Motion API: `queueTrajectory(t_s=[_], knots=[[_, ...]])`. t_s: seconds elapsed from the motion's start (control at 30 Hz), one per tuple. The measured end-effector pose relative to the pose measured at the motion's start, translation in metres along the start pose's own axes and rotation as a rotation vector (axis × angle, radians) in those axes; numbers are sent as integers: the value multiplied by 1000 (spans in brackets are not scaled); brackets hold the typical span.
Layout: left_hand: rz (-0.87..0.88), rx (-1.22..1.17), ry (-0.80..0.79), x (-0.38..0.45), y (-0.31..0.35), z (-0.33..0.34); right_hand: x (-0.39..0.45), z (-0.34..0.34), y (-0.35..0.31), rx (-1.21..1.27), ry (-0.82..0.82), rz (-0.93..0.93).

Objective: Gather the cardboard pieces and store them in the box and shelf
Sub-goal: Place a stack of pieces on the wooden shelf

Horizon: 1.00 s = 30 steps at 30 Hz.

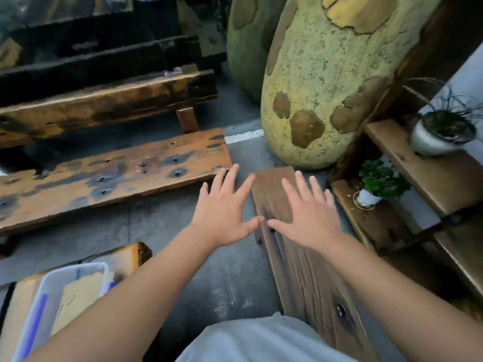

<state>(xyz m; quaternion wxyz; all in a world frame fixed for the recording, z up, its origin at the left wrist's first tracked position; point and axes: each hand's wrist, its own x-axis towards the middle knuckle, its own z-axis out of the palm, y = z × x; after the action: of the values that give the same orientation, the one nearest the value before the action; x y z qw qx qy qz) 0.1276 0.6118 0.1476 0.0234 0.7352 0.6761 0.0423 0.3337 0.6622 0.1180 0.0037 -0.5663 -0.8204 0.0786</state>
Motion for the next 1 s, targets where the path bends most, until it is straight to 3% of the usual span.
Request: queueTrajectory(t_s=[0.2, 0.5, 0.77, 1.0], knots=[[200, 29, -2, 58, 70, 2, -11, -26, 66, -9, 42, 147], [607, 52, -16, 149, 168, 3, -49, -46, 156, 32, 125, 562], [915, 2, 38, 203, 247, -11, -87, -80, 182, -36, 256, 929], [1097, -101, 127, 221, 320, -46, -125, -134, 211, -116, 365, 1104]])
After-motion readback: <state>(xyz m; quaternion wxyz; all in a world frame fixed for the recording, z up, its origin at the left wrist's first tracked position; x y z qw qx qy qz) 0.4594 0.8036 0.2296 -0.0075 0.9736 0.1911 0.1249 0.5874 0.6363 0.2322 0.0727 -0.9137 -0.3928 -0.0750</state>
